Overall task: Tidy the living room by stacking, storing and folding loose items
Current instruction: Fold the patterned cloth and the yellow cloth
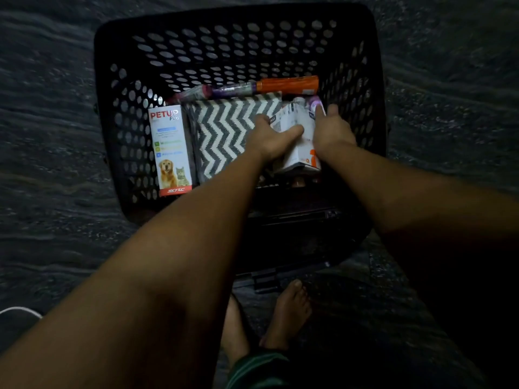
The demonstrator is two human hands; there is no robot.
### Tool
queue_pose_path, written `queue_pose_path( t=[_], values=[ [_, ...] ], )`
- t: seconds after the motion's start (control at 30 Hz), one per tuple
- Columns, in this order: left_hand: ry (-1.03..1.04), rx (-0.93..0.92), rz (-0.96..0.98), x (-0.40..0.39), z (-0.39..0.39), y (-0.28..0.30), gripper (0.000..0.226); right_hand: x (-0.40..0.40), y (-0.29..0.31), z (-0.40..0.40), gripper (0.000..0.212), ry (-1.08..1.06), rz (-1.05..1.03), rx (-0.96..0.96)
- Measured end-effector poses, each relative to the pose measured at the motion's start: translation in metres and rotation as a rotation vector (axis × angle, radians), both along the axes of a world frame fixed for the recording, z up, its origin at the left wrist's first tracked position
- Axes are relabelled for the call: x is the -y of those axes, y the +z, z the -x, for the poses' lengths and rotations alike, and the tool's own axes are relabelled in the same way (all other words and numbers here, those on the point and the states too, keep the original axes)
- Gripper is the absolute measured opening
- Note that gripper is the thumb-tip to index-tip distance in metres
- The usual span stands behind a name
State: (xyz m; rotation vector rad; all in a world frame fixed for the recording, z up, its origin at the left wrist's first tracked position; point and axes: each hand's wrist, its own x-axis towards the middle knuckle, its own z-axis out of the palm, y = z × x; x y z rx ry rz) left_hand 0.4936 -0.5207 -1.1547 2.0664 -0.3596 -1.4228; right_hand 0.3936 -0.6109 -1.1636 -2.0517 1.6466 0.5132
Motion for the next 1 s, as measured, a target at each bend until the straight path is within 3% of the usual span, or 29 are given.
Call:
queue_pose_path(
  t=[0.13,0.33,0.43,0.57,0.87,1.0],
  values=[
    [0.013,-0.111,0.030,-0.008,-0.017,0.003,0.072,-0.010,0.000,0.001,0.045,0.112,0.051,-0.080],
    [-0.071,-0.056,0.062,-0.017,-0.012,0.004,0.072,-0.015,0.004,0.003,0.035,0.382,0.231,-0.218],
    [-0.011,-0.045,0.087,-0.017,-0.008,0.008,0.075,-0.002,0.013,-0.003,0.031,0.379,0.232,-0.233],
    [0.022,0.035,0.089,-0.017,0.002,0.013,0.077,0.026,0.036,-0.025,0.025,0.462,0.259,-0.231],
    [-0.085,0.145,0.050,0.024,0.049,0.020,0.104,0.039,0.054,-0.039,0.025,0.629,0.436,-0.268],
    [-0.270,0.212,0.003,0.029,0.058,0.018,0.099,0.035,0.058,-0.032,0.031,0.582,0.338,-0.096]
  ],
)
